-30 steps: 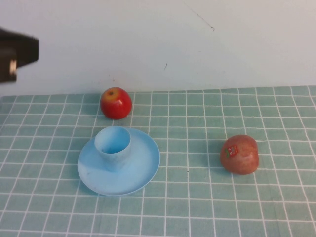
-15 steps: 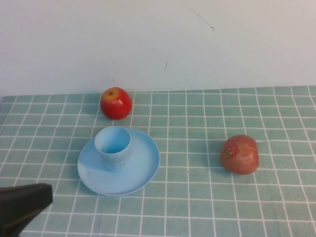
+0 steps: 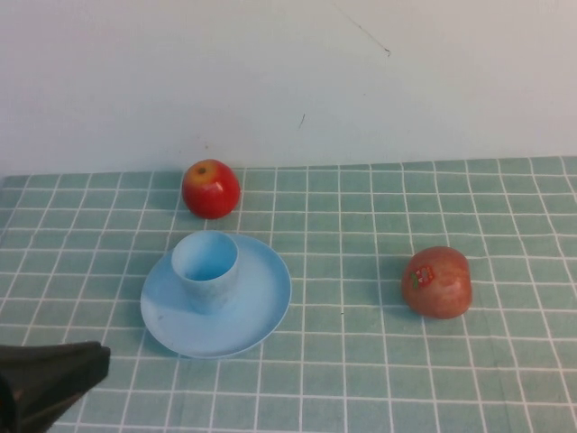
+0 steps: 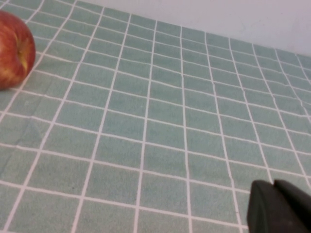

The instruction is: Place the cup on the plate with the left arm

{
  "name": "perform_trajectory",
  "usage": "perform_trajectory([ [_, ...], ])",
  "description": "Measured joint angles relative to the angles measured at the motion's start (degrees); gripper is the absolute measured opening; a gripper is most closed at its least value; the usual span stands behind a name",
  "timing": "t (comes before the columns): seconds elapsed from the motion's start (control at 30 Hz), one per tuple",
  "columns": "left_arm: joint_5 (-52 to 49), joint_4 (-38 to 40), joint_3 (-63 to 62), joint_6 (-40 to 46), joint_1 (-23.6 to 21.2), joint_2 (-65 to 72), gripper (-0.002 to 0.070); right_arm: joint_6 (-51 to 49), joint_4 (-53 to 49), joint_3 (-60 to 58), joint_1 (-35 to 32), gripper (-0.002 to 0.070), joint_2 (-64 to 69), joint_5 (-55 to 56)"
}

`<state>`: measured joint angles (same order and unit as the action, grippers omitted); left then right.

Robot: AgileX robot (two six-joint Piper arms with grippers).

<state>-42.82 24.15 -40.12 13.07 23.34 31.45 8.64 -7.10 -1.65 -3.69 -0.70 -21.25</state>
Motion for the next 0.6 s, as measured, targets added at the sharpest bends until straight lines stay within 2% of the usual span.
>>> perform_trajectory([
  [0.1,2.8,-8.0,0.4,-5.2,0.0,0.0,-0.0001,0.0,0.0,0.0,0.0,-0.0002,0.0,0.0],
  [0.33,9.3,-28.3,7.6,-28.2,-0.5,-3.3,-0.0001,0.0,0.0,0.0,0.0,-0.0002,0.0,0.0],
  [0.43,11.3,-32.0,12.6,-34.1,-3.1,-7.8,-0.0001,0.0,0.0,0.0,0.0,-0.0002,0.0,0.0],
  [0.6,15.0,-32.8,21.8,-35.6,-9.2,-16.1,-0.0001,-0.1,0.0,0.0,0.0,-0.0002,0.0,0.0],
])
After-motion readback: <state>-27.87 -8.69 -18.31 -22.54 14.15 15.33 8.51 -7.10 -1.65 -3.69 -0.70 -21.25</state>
